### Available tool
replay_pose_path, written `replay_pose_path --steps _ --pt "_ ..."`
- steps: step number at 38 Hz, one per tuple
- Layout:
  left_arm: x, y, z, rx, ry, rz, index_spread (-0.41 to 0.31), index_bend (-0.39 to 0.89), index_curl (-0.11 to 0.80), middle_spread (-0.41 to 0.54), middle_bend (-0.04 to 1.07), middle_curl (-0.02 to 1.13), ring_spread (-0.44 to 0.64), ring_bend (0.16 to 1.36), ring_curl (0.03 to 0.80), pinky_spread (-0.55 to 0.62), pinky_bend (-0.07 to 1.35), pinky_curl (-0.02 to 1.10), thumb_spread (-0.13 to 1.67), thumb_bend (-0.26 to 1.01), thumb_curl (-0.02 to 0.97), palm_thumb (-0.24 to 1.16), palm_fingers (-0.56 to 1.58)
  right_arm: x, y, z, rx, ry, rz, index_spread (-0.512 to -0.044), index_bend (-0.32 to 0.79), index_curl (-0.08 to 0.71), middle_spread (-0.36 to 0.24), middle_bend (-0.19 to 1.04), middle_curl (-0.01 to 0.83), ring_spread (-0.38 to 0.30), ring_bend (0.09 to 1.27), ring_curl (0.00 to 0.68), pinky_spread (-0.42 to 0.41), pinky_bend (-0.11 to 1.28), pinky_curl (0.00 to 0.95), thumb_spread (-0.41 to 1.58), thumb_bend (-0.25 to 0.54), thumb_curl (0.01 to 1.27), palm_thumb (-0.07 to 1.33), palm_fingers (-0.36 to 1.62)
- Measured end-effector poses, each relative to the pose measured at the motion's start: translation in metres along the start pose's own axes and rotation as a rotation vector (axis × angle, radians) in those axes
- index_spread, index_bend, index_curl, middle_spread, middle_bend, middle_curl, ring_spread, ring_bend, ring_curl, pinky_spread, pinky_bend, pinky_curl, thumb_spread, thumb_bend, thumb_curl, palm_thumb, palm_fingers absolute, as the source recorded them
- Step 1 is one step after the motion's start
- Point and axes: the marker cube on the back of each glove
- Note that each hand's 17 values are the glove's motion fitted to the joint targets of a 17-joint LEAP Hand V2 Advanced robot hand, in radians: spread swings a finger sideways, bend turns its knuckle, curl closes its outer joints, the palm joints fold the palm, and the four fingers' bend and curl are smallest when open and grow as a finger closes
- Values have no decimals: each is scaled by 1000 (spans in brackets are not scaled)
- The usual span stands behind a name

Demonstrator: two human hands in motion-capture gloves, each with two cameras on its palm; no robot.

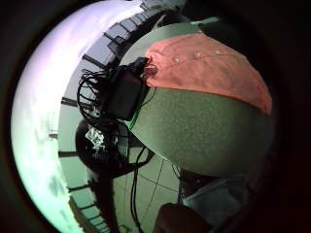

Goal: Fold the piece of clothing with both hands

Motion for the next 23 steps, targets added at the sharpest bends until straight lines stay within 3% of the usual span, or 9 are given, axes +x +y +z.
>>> replay_pose_path --steps 4,9,23 --pt "0 1 -1 -1 4 0 -52 128 66 -6 235 123 116 463 140 264 373 91 651 192 100 315 440 -1 1 -1 -5 -2 -3 -264 193 99 -23 210 84 93 205 52 175 352 114 686 258 83 364 214" --pt "1 2 0 -17 6 2 -66 131 105 -7 231 181 152 493 186 351 403 127 875 181 143 334 406 -1 1 -1 -1 -2 -9 -331 186 153 -24 200 128 124 201 82 223 360 159 958 274 120 388 193" --pt "0 3 -6 5 5 4 -74 136 179 2 226 266 201 516 229 454 434 162 1116 110 229 351 354 3 8 -7 2 24 -22 -390 174 235 -27 188 208 159 201 130 269 360 225 1275 239 189 390 160"
